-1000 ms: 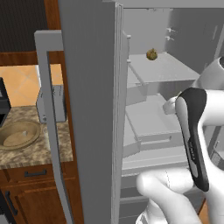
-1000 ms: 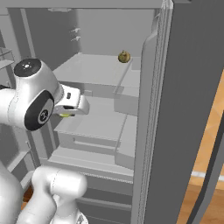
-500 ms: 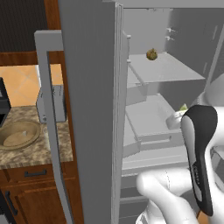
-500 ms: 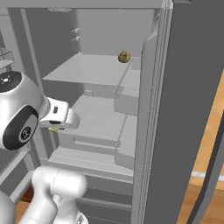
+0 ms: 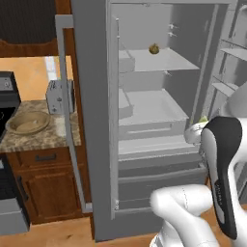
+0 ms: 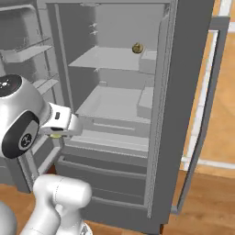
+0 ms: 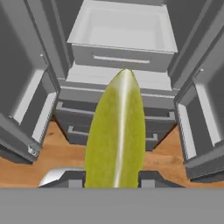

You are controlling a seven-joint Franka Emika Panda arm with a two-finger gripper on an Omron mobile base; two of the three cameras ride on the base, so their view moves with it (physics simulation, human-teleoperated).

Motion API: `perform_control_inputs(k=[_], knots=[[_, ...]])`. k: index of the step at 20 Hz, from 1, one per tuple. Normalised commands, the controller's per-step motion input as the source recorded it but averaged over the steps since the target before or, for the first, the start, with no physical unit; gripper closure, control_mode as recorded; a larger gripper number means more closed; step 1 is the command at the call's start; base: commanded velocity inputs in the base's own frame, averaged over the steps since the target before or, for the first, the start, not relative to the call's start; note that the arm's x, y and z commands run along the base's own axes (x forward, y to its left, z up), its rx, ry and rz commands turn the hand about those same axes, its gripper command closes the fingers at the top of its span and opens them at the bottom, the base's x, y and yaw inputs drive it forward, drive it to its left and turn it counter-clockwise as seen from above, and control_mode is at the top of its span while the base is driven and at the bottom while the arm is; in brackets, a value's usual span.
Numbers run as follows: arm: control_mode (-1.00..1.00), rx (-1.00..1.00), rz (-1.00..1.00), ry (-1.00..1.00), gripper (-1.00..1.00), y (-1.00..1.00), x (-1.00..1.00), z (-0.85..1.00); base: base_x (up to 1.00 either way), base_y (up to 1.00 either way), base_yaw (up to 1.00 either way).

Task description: Grab a lemon wedge from the fridge and one ice cube from the ice bowl, and put them in the glass of lemonade.

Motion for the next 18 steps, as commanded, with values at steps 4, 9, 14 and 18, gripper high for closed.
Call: perform_control_inputs(k=[4, 9, 14, 18], knots=[[1.00, 0.00, 0.00, 0.00, 1.00, 0.00, 0.00, 0.00, -0.81, 0.05, 0.59], [1.00, 0.00, 0.00, 0.00, 1.00, 0.00, 0.00, 0.00, -0.02, 0.02, 1.00], [1.00, 0.00, 0.00, 0.00, 1.00, 0.00, 0.00, 0.00, -0.24, 0.41, 0.90], [1.00, 0.00, 0.00, 0.00, 1.00, 0.00, 0.00, 0.00, -0.19, 0.66, 0.77]])
